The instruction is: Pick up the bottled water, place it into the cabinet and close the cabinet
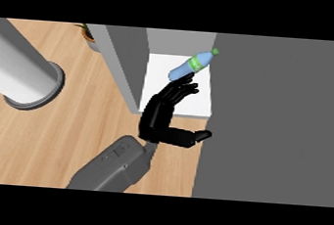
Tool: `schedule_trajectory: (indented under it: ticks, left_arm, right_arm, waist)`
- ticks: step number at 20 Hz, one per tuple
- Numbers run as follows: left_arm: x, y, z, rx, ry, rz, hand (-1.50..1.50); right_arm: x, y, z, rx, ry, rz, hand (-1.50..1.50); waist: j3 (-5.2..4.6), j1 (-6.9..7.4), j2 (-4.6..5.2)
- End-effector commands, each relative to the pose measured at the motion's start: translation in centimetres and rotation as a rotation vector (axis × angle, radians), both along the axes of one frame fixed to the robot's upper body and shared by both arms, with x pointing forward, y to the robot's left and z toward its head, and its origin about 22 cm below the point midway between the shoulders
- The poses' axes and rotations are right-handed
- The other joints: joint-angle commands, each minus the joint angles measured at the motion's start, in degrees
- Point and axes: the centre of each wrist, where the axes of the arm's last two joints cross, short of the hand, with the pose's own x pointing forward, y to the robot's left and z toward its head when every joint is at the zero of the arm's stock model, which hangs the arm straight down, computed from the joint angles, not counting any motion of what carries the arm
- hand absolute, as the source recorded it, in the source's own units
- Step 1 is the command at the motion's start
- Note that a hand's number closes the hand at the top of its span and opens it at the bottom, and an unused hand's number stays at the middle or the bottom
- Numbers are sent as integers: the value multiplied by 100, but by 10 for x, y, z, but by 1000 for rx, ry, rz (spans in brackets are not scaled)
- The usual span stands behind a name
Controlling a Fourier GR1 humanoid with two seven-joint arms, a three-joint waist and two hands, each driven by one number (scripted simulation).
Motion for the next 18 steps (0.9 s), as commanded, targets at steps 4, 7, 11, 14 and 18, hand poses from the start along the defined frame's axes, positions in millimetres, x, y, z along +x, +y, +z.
schedule_trajectory:
  ticks: [4,7,11,14,18]
  left_arm:
    - [-71,52,-22,-15,45,64,-150]
    - [-95,83,-23,-7,37,103,-150]
    - [-127,107,-32,-32,39,94,-150]
    - [-130,139,-25,-11,3,74,-150]
    - [-151,168,-23,12,-33,75,-150]
  right_arm:
    - [1,2,35,-79,-66,-11,-150]
    - [-1,3,31,-113,-63,30,-150]
    - [2,-4,35,-208,-23,259,150]
    - [11,-4,38,-286,-112,387,150]
    - [16,-1,47,-327,-134,467,150]
  waist:
    - [1,158,-12]
    - [-1,174,-17]
    - [-12,236,5]
    - [-26,284,-24]
    - [-44,352,-10]
